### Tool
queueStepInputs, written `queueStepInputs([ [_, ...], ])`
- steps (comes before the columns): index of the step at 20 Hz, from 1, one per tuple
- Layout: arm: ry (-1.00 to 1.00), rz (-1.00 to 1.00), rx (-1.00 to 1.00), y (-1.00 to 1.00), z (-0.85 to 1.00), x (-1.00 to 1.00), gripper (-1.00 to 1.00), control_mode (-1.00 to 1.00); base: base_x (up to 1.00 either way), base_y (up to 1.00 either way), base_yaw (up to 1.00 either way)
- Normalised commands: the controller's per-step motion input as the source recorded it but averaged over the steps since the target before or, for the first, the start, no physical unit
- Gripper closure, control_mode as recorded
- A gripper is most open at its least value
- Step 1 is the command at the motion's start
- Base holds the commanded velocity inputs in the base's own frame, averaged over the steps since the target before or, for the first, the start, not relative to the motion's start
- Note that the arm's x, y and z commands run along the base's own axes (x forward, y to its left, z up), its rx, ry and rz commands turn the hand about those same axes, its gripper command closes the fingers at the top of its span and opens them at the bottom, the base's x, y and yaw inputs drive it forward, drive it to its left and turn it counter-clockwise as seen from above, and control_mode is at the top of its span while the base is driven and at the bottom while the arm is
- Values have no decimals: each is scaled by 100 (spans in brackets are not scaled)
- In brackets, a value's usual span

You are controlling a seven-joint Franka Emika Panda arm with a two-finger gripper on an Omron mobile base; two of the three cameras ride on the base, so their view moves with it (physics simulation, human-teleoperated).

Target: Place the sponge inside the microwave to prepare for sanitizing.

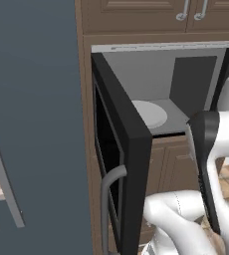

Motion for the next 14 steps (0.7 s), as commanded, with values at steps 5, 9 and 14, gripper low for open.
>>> queueStepInputs([
  [5,28,-5,34,-8,-1,25,-100,-100,0,0,0],
  [9,1,-3,3,15,-20,0,-100,-100,0,0,0],
  [14,-2,-4,-2,16,-33,-1,-100,-100,0,0,0],
])
